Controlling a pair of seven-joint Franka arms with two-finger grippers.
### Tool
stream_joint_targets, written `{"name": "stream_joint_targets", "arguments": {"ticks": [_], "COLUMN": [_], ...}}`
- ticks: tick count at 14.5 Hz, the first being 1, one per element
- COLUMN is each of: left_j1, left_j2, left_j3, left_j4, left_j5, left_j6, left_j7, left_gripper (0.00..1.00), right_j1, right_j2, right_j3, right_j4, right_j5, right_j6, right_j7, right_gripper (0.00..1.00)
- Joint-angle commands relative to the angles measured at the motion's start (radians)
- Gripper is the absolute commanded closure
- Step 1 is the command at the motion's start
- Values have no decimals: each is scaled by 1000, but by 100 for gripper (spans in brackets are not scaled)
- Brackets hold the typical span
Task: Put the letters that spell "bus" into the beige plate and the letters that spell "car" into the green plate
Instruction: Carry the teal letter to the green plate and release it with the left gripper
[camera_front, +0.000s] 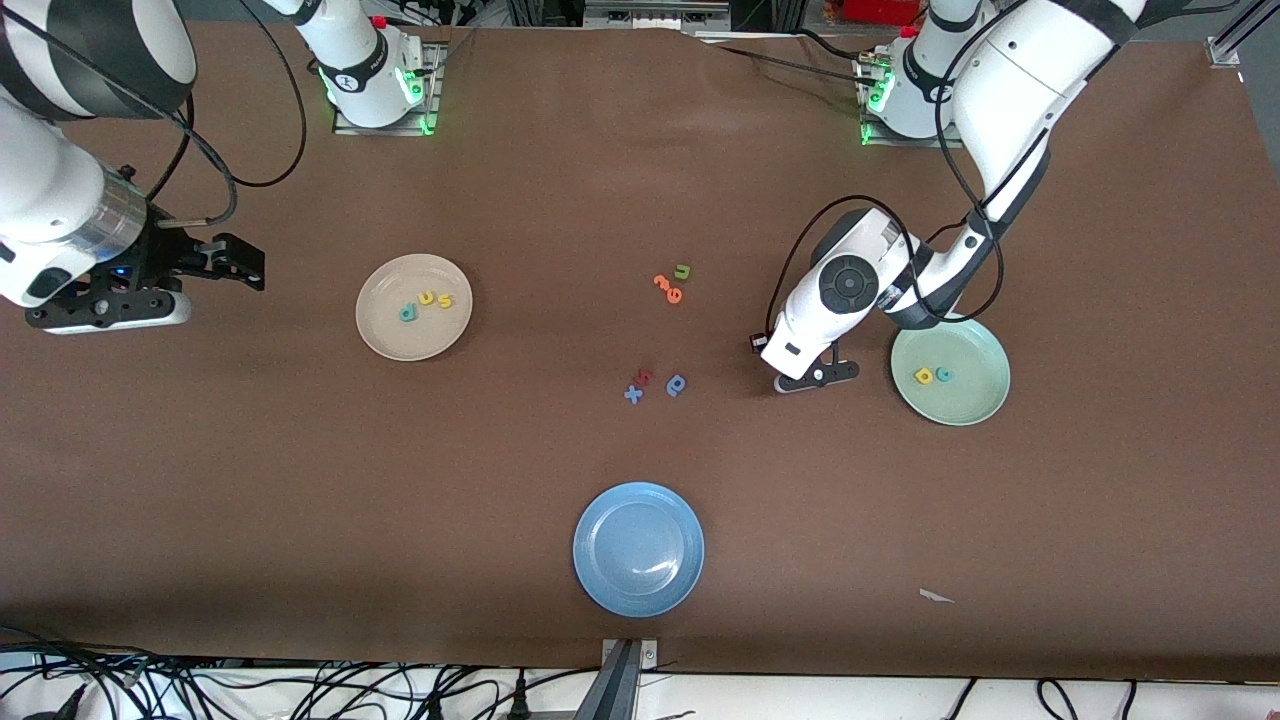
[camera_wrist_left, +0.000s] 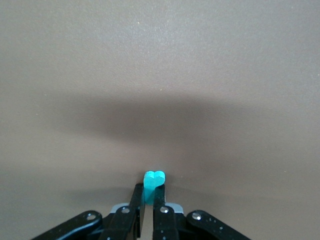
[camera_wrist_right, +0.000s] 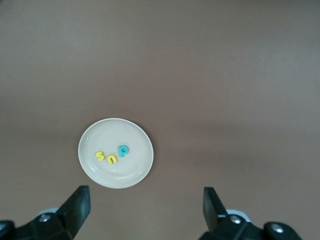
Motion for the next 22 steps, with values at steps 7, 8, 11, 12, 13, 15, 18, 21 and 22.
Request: {"name": "stream_joint_targets", "arguments": {"ticks": [7,8,11,12,13,15,18,21,22], "left_j1": [75,97,192,222,251,296,331,335,339], "left_j2": [-32,-39,-43,-46,-46,-46,-46,-47,-47], "left_j3": [4,4,7,8,7,5,5,5,5], "left_j4": [170,170,170,168,168,170,170,190,217], "left_j5": [35,35,37,38,64,121,124,123,121], "left_j6": [-376,-410,-433,-445,-457,-476,-476,-485,-525], "left_j7": [321,381,539,586,631,686,745,737,739], "left_gripper": [100,100,100,100,100,100,58,0,0], "right_j1": [4,4,4,3,4,9,4,15,6], "right_j2": [42,42,42,42,42,42,39,42,42], "right_j3": [-25,-25,-25,-25,-24,-24,-25,-22,-25], "right_j4": [130,130,130,130,131,133,162,162,162], "right_j5": [-2,-4,-8,-8,-11,-40,-53,-51,-40], "right_j6": [-101,-101,-101,-101,-98,-101,-101,-103,-92], "right_j7": [-6,-6,-6,-6,-6,-6,-6,-5,-6], "right_gripper": [0,0,0,0,0,0,0,0,0]}}
